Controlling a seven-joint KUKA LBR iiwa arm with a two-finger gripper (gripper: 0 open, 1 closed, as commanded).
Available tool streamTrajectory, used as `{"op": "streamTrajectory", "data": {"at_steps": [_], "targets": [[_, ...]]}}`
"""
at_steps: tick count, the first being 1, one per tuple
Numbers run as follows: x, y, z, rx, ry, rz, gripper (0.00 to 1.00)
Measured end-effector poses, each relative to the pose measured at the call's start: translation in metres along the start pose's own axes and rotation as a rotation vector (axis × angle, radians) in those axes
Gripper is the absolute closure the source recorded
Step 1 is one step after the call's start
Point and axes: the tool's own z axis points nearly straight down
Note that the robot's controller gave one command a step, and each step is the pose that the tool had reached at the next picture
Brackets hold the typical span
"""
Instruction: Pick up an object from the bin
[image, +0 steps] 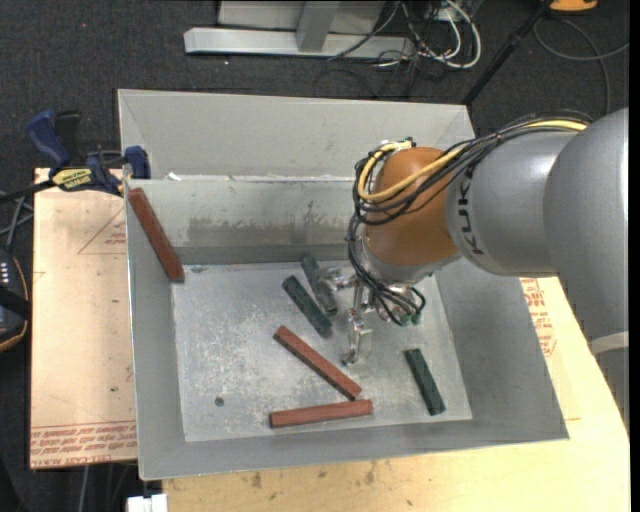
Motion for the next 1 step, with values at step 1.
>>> {"op": "streamTrajectory", "data": {"at_steps": [1], "targets": [[-0.0638,0.0651,-0.0067,-0.002,-0.003,-0.033,1.00]]}}
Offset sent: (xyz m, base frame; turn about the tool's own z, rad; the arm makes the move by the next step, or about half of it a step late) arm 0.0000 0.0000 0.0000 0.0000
